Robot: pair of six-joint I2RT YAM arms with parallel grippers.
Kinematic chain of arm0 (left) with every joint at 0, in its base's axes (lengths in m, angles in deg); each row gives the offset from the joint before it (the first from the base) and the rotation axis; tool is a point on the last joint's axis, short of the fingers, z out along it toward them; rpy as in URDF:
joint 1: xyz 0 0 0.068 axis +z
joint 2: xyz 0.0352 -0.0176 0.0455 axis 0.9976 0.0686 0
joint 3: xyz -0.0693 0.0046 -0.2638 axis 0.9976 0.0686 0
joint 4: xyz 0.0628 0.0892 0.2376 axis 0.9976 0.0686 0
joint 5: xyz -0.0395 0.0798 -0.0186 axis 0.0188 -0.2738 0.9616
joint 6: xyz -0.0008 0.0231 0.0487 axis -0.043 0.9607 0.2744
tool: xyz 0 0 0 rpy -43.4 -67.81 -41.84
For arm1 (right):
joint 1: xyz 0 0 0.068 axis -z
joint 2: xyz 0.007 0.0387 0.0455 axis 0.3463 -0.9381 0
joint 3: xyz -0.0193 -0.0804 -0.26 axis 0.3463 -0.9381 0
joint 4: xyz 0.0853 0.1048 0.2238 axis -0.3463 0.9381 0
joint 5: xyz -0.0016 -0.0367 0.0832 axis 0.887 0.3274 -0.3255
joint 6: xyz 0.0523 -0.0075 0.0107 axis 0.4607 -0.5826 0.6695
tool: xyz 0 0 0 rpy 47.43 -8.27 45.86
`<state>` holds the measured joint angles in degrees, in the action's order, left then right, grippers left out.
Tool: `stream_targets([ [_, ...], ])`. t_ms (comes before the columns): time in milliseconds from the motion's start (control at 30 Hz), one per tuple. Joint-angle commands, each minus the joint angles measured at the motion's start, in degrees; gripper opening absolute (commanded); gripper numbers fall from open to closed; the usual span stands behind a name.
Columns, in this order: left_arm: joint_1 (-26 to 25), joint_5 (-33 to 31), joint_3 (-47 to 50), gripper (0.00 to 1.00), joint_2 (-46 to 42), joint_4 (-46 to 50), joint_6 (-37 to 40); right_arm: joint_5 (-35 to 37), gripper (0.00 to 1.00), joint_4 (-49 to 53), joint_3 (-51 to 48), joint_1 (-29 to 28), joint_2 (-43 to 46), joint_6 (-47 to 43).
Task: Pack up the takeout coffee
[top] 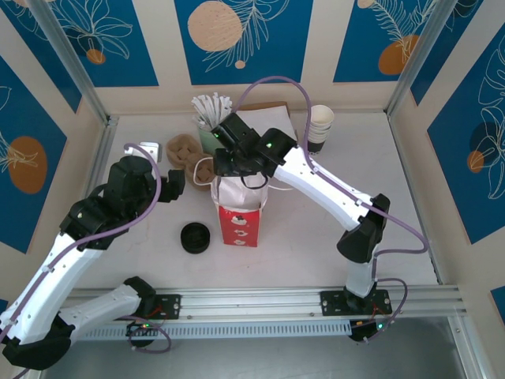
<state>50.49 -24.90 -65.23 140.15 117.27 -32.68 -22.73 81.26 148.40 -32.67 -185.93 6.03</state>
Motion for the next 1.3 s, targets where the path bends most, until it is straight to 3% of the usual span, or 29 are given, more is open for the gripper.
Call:
stream_targets([
  [0, 0.8, -0.6, -0.4, 0.85, 0.1, 0.2, 0.9, 3.0, 0.28, -1.3, -3.7, -0.4, 5.2, -0.6],
  [300, 0.8, 0.3, -0.1, 0.85, 0.6, -0.2, 0.7, -1.3, 0.26, -5.0, -8.8, 0.8, 9.2, -1.1],
  [467, 1.0, 0.3, 0.6, 0.86, 1.4, -1.4, 0.1, -3.4, 0.32, -7.6, -9.6, 1.9, 13.0, -3.9],
  [700, 4.6, 1.2, 4.1, 0.92, 3.6, -8.6, 0.6, -0.6, 0.42, -9.3, -14.4, 7.2, 21.3, -8.2],
  [833, 9.9, 3.2, 9.1, 0.99, 4.2, -17.0, 2.6, -1.9, 0.48, -16.7, -26.1, 14.0, 29.3, -12.1],
  [1033, 15.9, 2.4, 22.5, 0.99, 1.9, -35.8, 6.2, -2.2, 0.58, -27.6, -46.0, 27.5, 41.0, -16.4],
  [1100, 16.9, 1.4, 28.4, 0.99, 1.2, -44.4, 9.1, 0.1, 0.66, -33.0, -53.1, 30.4, 44.4, -19.8],
  [1167, 18.4, -0.5, 33.9, 0.99, 1.4, -51.6, 9.8, 2.6, 0.82, -37.7, -60.2, 33.7, 47.5, -21.2],
  [1267, 20.5, -2.8, 38.5, 0.99, 3.5, -57.2, 9.1, 4.6, 0.95, -46.5, -69.4, 38.0, 50.4, -23.1],
])
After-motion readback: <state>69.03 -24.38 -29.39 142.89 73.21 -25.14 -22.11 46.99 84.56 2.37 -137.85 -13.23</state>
